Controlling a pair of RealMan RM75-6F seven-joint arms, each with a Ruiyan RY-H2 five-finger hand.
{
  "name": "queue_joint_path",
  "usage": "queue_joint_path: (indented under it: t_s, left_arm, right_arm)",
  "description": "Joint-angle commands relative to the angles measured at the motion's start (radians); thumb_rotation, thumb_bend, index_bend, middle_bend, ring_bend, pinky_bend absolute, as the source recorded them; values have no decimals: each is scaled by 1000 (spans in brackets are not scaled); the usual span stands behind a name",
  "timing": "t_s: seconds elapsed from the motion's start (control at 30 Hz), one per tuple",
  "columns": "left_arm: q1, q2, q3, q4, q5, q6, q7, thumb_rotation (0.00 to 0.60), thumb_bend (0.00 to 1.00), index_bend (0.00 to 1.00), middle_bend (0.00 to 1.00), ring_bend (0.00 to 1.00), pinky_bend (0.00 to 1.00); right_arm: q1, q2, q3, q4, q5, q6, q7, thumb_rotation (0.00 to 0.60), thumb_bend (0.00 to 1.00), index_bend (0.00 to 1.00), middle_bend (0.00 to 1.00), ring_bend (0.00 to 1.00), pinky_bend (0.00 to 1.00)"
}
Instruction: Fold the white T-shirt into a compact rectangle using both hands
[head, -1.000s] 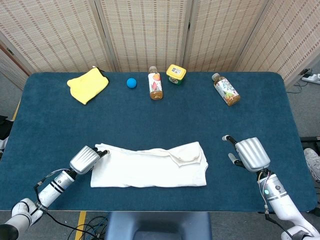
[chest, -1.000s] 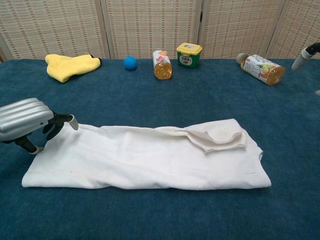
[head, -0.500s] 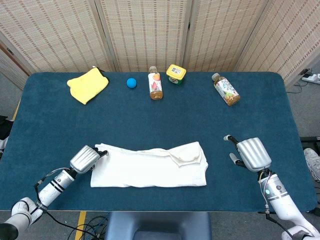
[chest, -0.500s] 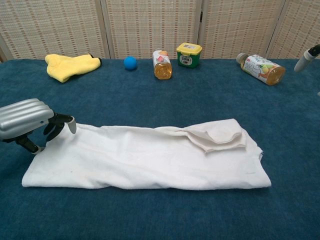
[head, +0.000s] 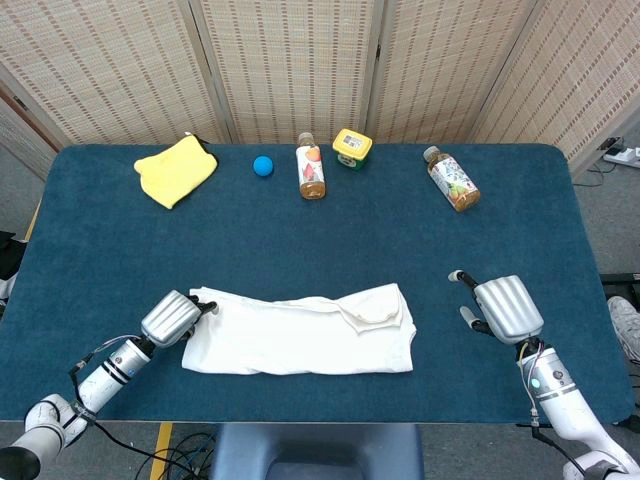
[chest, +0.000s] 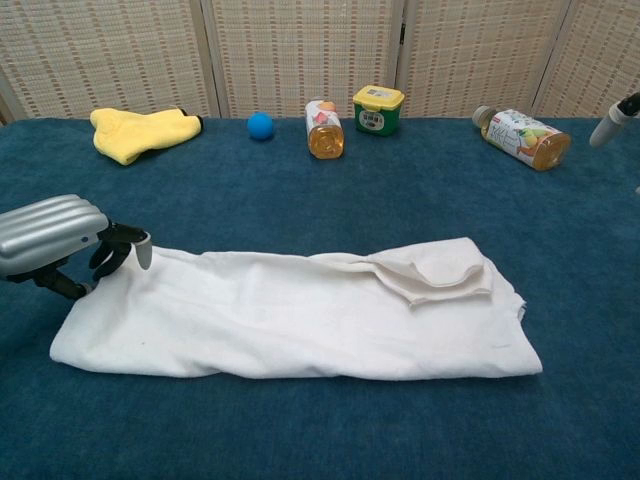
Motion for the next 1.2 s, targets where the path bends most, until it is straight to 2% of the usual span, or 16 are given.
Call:
queue_joint_path:
  t_s: [0.03, 0.13, 0.33, 0.7, 1.03, 1.2]
  left_arm:
    - [3, -7, -4, 8, -4, 10, -9, 600, 396, 494, 745, 672, 866]
    - [6, -15, -6, 25, -6, 19, -1, 600, 397, 528, 765, 693, 866]
    - [7, -16, -4, 39, -2, 34, 27, 600, 397, 530, 809, 717, 874]
    - [2, -6, 10, 14, 6, 9, 98, 600, 398, 612, 892, 792, 906]
    - [-6, 10, 8, -28, 5, 5, 117, 600, 539, 679, 899, 798, 908]
    - [-1, 33, -1, -71, -10, -3, 114, 600, 551, 688, 899, 798, 908]
  right_arm:
    - [0, -1, 1, 1, 0, -1, 1, 600, 343, 291, 914, 948, 1000]
    - [0, -2, 1, 3, 1, -4, 2, 600, 343, 291, 914, 948, 1000]
    - [1, -4, 2, 5, 0, -8, 2, 600, 342, 291, 915, 948, 1000]
    - [-2, -3, 6, 6, -1, -6, 7, 600, 342, 296, 915, 948, 1000]
    - [-7, -1, 7, 12, -5, -3, 24, 600, 341, 297, 915, 948, 1000]
    - [-8, -1, 7, 15, -11, 1, 33, 600, 342, 298, 915, 948, 1000]
